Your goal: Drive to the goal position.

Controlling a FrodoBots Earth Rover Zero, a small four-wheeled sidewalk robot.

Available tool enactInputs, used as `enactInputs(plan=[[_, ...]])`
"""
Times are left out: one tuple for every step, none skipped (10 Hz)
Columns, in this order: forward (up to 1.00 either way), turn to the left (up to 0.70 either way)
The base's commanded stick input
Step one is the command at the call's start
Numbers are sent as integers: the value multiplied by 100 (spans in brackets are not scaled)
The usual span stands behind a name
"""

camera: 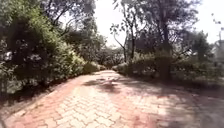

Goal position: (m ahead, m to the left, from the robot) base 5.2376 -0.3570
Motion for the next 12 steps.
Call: enactInputs(plan=[[30,0],[30,0],[30,0],[30,0],[30,0],[30,0],[30,0],[30,0],[30,0],[30,0],[30,0],[30,0]])
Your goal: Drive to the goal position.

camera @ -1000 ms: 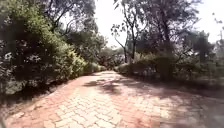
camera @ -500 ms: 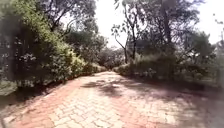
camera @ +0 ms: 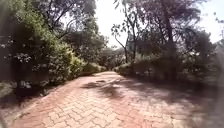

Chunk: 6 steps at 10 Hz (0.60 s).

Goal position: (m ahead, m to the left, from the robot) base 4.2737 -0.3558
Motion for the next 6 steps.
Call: enactInputs(plan=[[30,0],[30,0],[30,0],[30,0],[30,0],[30,0]])
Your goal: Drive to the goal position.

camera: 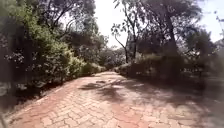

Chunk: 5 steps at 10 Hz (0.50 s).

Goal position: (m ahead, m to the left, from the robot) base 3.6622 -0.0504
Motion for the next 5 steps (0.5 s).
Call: enactInputs(plan=[[30,0],[30,0],[30,-3],[30,-60],[30,-60]])
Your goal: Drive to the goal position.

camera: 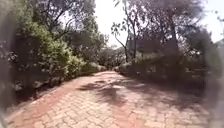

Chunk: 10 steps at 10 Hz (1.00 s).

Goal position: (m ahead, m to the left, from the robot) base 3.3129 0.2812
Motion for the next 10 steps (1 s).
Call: enactInputs(plan=[[30,-60],[30,-60],[30,-60],[30,-60],[30,-60],[30,-60],[30,-56],[30,-28],[30,-1],[30,0]])
